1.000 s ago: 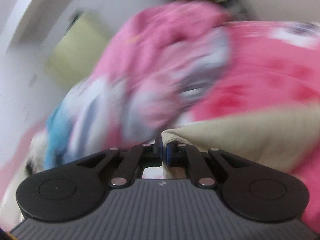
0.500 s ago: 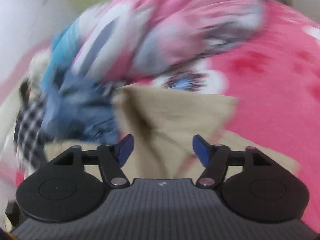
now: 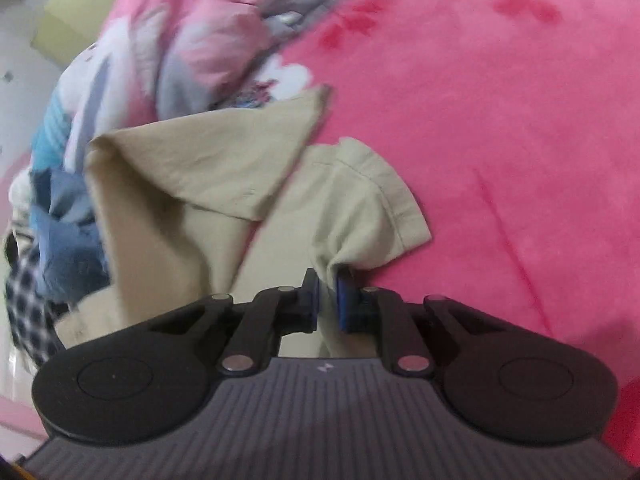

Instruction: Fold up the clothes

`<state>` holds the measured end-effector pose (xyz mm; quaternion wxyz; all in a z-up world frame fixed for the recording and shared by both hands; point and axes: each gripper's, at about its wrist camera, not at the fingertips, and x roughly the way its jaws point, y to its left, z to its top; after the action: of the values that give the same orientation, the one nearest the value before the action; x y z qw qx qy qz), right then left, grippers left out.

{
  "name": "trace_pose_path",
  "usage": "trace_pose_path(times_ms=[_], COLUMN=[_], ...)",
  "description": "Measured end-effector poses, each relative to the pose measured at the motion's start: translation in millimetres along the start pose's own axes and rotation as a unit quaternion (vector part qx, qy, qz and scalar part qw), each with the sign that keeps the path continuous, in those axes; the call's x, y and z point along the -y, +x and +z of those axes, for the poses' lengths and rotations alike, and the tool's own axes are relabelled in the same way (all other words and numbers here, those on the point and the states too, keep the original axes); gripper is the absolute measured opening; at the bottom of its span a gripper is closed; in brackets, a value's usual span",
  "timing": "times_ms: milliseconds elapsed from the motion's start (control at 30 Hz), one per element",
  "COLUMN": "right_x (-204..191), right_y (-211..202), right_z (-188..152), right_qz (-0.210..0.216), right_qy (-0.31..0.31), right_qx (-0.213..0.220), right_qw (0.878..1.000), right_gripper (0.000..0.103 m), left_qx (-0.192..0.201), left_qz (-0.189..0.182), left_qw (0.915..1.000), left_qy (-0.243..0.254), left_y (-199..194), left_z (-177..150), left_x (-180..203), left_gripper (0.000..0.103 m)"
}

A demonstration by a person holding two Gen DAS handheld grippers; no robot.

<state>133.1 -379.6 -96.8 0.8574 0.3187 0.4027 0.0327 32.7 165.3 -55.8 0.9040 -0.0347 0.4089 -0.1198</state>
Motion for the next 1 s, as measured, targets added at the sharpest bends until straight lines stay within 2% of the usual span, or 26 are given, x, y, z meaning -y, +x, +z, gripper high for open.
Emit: trace_pose_path(times_ms=[33,133,200,267,333,400,500,600,733,800,867,933,967,1000], right_x=[-6.7,-6.7,-6.5,6.2,19.2,43.1,99.0,156.9,191.2,183.6,168.2,151.3,140.9,130.1], right_y=[-11.9,-99.5,-158.4,-218.3,-266.6,-292.1,-279.7,-226.8,-211.8,-228.3,-247.4,-265.1,-268.9,-265.5], right_z=[-0.2,2.0,3.5,-10.8,-33.7,-52.1,-67.2,-75.7,-89.9,-91.8,-88.0,-83.9,-81.2,-75.4], right_qz=[0.015,0.058,0.086,0.093,0.067,0.018,-0.042,-0.116,-0.136,-0.13,-0.176,-0.214,-0.221,-0.212], right_qy=[-0.009,0.01,0.023,0.036,0.034,0.045,0.111,0.18,0.261,0.266,0.247,0.223,0.208,0.189], right_qx=[0.023,0.135,0.209,0.273,0.329,0.354,0.319,0.229,0.207,0.25,0.298,0.34,0.352,0.35], right_qw=[1.0,0.989,0.974,0.957,0.941,0.934,0.94,0.95,0.933,0.922,0.905,0.888,0.885,0.893], right_gripper=[0.007,0.006,0.006,0.006,0.006,0.006,0.007,0.011,0.018,0.033,0.044,0.048,0.049,0.049], left_qx=[-0.001,-0.001,-0.002,-0.004,-0.006,-0.008,-0.011,-0.011,-0.01,-0.008,-0.006,-0.001,0.002,0.004], left_qz=[0.004,0.01,0.01,0.01,0.011,0.012,0.013,0.014,0.019,0.02,0.016,0.012,0.007,-0.001], left_qw=[1.0,0.9999,0.9999,0.9999,0.9998,0.9998,0.9997,0.9996,0.9995,0.9994,0.9994,0.9995,0.9995,0.9997], left_qy=[0.003,0.01,0.011,0.012,0.014,0.016,0.018,0.021,0.025,0.026,0.028,0.031,0.03,0.026], left_y=[-0.3,-1.5,-1.4,-0.9,-0.2,0.5,1.6,2.1,0.0,-1.9,-5.0,-9.3,-12.2,-15.4], left_z=[-0.4,-1.4,-1.6,-2.2,-2.9,-3.6,-4.4,-4.7,-4.2,-3.7,-2.0,0.2,1.6,3.3], left_x=[1.3,3.7,3.3,2.7,2.1,0.7,-1.3,-1.6,-1.0,-0.2,0.3,1.2,1.3,0.9], left_gripper=[0.047,0.047,0.047,0.047,0.047,0.047,0.047,0.047,0.047,0.047,0.047,0.047,0.047,0.047])
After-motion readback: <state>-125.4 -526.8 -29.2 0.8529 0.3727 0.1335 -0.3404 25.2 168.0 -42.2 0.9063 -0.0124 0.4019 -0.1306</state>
